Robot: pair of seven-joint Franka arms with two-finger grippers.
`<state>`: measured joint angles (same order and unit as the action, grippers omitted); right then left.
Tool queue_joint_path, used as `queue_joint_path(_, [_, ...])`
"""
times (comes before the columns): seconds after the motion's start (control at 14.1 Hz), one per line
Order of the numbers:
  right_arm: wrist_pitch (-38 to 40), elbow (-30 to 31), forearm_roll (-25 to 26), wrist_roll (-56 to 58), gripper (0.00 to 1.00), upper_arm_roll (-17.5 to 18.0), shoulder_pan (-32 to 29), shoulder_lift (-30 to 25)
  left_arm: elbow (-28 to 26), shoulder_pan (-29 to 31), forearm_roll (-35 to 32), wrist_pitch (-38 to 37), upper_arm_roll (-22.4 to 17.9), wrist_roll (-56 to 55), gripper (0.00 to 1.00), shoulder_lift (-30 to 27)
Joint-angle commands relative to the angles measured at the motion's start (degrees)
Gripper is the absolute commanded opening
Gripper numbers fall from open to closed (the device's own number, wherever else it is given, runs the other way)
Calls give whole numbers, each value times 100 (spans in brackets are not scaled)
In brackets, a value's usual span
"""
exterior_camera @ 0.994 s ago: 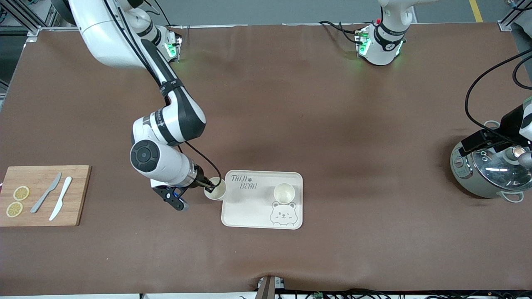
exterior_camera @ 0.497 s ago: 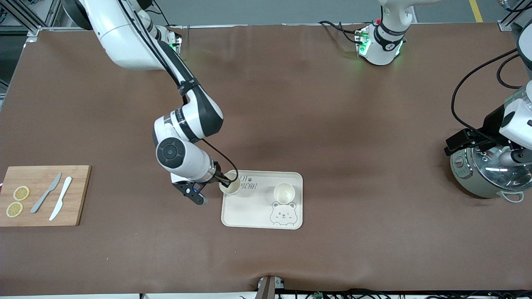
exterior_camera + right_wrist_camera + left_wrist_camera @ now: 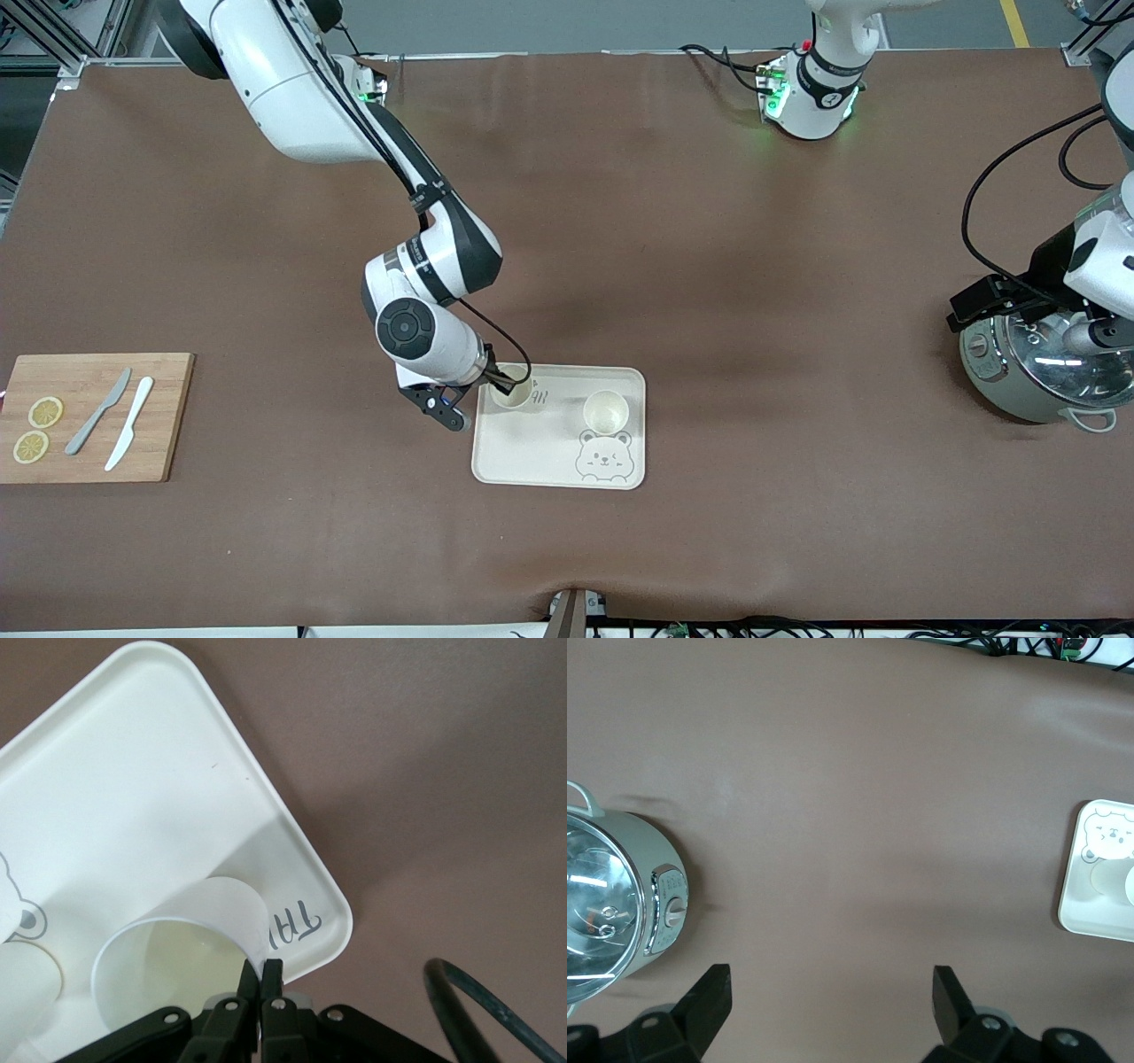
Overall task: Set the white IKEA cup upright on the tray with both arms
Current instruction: 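Lower the cup upright onto the tray beside the first cup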
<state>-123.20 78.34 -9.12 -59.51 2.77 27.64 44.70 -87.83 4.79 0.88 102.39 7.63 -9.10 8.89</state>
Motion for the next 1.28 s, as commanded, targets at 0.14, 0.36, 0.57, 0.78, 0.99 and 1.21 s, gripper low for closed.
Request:
queue_joint_path(0.14, [-64,-188,-11,-87,0,-92,75,144,-103,-4,96,-17,10,-40,100,-81])
queue_joint_path(0.36, [-64,-179,-29,-87,24,-92,39,179,-103,13,96,-8,10,-31,100,7])
queue_joint_path(0.57, [14,-196,-55,-70,72,-83,-5,162,-103,13,87,9,10,-40,100,25])
queue_joint_path(0.78, [59,-223,-20,-17,100,-92,4,91,-112,13,79,9,1,-40,100,42])
queue_joint_path(0.99, [68,-232,-20,-17,100,-92,13,-14,-112,22,79,9,1,-40,100,42])
queue_joint_path(1.21, [881,-607,-11,1,100,-118,-66,-76,-120,31,70,9,1,-5,100,42])
